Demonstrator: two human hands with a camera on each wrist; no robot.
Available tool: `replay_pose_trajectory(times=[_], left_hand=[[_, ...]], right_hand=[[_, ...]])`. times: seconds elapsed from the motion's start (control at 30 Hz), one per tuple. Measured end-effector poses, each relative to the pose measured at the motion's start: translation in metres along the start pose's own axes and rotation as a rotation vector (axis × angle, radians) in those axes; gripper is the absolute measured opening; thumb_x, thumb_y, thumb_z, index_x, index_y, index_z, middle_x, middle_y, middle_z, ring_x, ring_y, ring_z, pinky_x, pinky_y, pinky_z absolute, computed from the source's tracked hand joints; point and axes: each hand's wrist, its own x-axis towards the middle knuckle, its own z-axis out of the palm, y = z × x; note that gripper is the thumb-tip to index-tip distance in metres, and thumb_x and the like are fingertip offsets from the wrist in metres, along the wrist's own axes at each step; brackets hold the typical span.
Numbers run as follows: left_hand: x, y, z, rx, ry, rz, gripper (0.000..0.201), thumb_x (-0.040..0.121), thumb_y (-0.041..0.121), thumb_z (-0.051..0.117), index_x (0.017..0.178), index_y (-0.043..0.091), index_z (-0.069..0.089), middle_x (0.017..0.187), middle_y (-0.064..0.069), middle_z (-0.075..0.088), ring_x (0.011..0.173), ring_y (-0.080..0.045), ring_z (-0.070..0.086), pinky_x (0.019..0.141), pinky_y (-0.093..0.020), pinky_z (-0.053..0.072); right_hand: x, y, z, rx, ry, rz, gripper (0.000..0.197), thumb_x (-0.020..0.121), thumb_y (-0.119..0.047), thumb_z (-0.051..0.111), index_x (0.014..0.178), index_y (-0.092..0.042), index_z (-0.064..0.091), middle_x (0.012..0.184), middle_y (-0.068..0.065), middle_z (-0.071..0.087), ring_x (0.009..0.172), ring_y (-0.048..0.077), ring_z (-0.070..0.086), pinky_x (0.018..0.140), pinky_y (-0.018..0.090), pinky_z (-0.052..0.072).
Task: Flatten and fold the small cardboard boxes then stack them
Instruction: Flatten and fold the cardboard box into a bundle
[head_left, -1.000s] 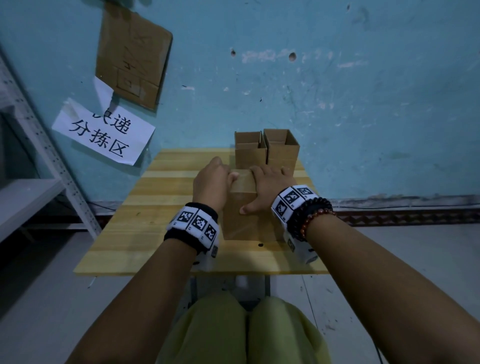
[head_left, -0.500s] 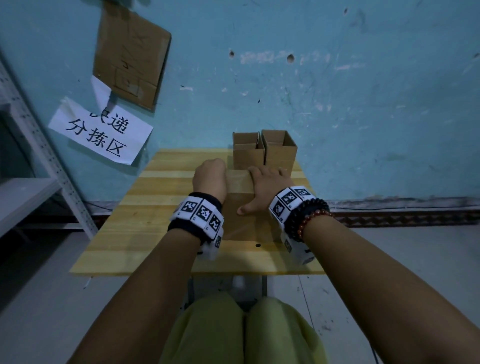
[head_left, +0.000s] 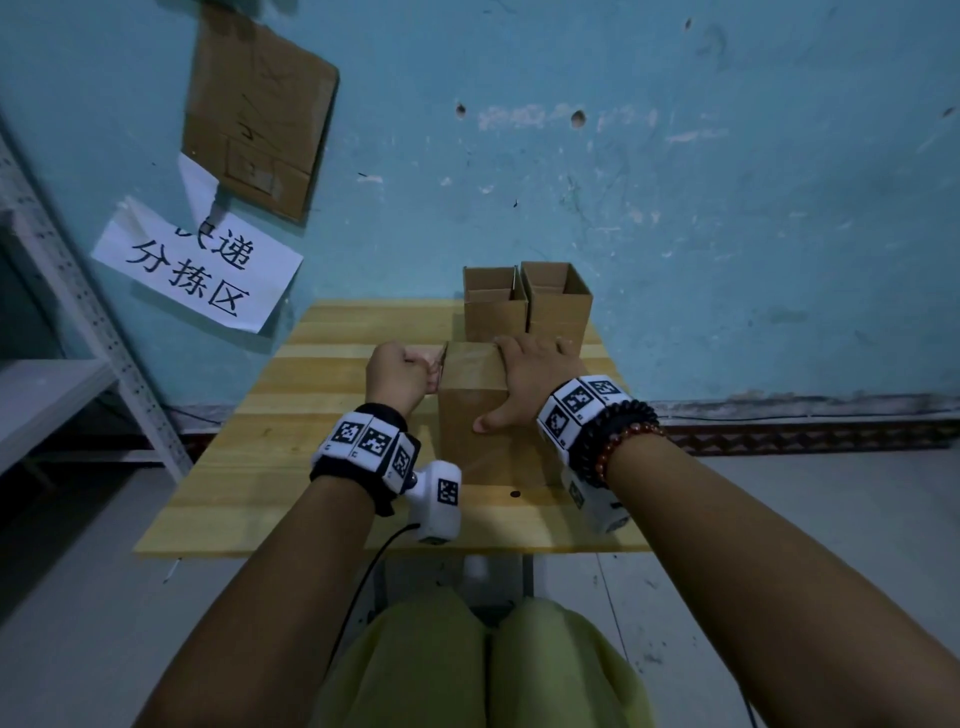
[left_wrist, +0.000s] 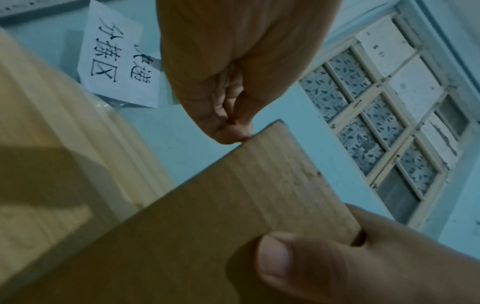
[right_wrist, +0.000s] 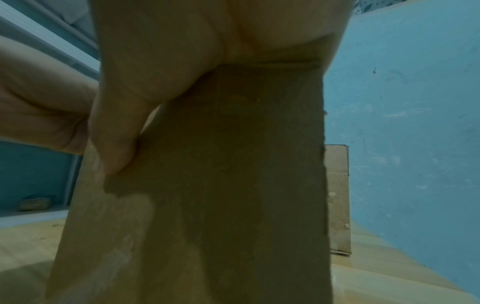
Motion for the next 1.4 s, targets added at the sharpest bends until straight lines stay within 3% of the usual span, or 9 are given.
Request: replay_pose_trajectory(times=[0.1, 0.4, 0.47, 0.63, 0.77, 0.93, 1.03, 1.17, 1.4], left_hand=[[0.001, -0.002, 0.001, -0.016, 0.021, -0.03, 0.038, 0.09, -0.007, 0.045, 0.055, 0.007, 0.052, 0.057, -0.006, 0.053, 0.03, 0.002, 0.05, 0.046, -0.017, 0.047], [-0.005, -0.005, 0.006, -0.137, 0.039, -0.148, 0.041, 0.087, -0.012, 0.042, 0.053, 0.007, 0.054, 0.04, 0.001, 0.051, 0.046, -0.013, 0.043, 0.041, -0.014, 0.04], [-0.006, -0.005, 0.006, -0.113, 0.063, -0.117, 0.037, 0.088, -0.006, 0.047, 0.056, 0.008, 0.056, 0.041, 0.005, 0.055, 0.051, -0.016, 0.049, 0.052, -0.022, 0.046], [-0.016, 0.002, 0.006, 0.091, 0.184, 0.068, 0.016, 0.089, 0.005, 0.055, 0.085, -0.004, 0.068, 0.099, -0.015, 0.069, 0.097, -0.027, 0.062, 0.083, -0.028, 0.045], [-0.016, 0.002, 0.005, 0.09, 0.194, 0.073, 0.022, 0.088, 0.003, 0.055, 0.067, 0.005, 0.061, 0.1, -0.018, 0.069, 0.093, -0.025, 0.062, 0.08, -0.024, 0.043], [-0.019, 0.0, 0.013, 0.167, 0.213, 0.147, 0.022, 0.092, 0.0, 0.046, 0.09, -0.005, 0.068, 0.106, -0.017, 0.066, 0.102, -0.03, 0.06, 0.086, -0.029, 0.044], [-0.019, 0.001, 0.013, 0.267, 0.195, 0.191, 0.03, 0.097, 0.009, 0.043, 0.09, -0.007, 0.067, 0.097, -0.013, 0.062, 0.091, -0.026, 0.057, 0.077, -0.028, 0.04], [-0.011, -0.003, 0.007, 0.161, 0.114, 0.093, 0.036, 0.093, 0.011, 0.051, 0.057, 0.006, 0.053, 0.069, -0.01, 0.053, 0.073, -0.019, 0.049, 0.068, -0.024, 0.035], [-0.009, 0.0, 0.003, -0.316, -0.026, -0.168, 0.027, 0.089, -0.003, 0.053, 0.064, 0.005, 0.053, 0.047, -0.003, 0.058, 0.047, -0.012, 0.052, 0.045, -0.017, 0.047]], right_hand=[[0.0, 0.0, 0.0, 0.004, 0.006, -0.001, 0.109, 0.059, -0.072, 0.065, 0.144, -0.02, 0.019, 0.146, 0.004, 0.033, 0.136, 0.025, 0.031, 0.116, 0.049, 0.013], [-0.003, -0.001, -0.002, -0.005, 0.001, 0.002, 0.109, 0.061, -0.071, 0.065, 0.145, -0.019, 0.018, 0.148, 0.004, 0.031, 0.137, 0.025, 0.03, 0.116, 0.049, 0.013], [-0.003, -0.002, -0.003, -0.004, 0.001, 0.003, 0.109, 0.061, -0.071, 0.065, 0.145, -0.02, 0.017, 0.148, 0.003, 0.03, 0.137, 0.025, 0.03, 0.116, 0.048, 0.012], [-0.005, -0.002, -0.003, 0.001, -0.005, 0.01, 0.109, 0.061, -0.071, 0.065, 0.145, -0.02, 0.017, 0.148, 0.003, 0.03, 0.138, 0.025, 0.029, 0.116, 0.049, 0.012], [-0.005, -0.003, -0.004, -0.003, -0.011, 0.016, 0.108, 0.063, -0.07, 0.065, 0.145, -0.02, 0.016, 0.149, 0.004, 0.029, 0.138, 0.026, 0.028, 0.117, 0.049, 0.012], [-0.004, -0.002, -0.004, -0.003, -0.014, 0.015, 0.108, 0.063, -0.07, 0.065, 0.145, -0.019, 0.016, 0.148, 0.004, 0.029, 0.137, 0.026, 0.029, 0.117, 0.049, 0.011], [-0.004, -0.002, -0.003, -0.008, -0.003, 0.019, 0.107, 0.062, -0.071, 0.065, 0.144, -0.019, 0.018, 0.147, 0.004, 0.032, 0.136, 0.026, 0.031, 0.115, 0.049, 0.013], [-0.003, -0.002, -0.002, -0.009, 0.003, 0.019, 0.108, 0.061, -0.072, 0.064, 0.144, -0.02, 0.018, 0.146, 0.005, 0.033, 0.136, 0.026, 0.031, 0.115, 0.049, 0.014], [-0.002, 0.0, -0.002, 0.001, -0.013, 0.016, 0.11, 0.061, -0.071, 0.065, 0.145, -0.019, 0.016, 0.149, 0.004, 0.029, 0.138, 0.025, 0.028, 0.116, 0.05, 0.011]])
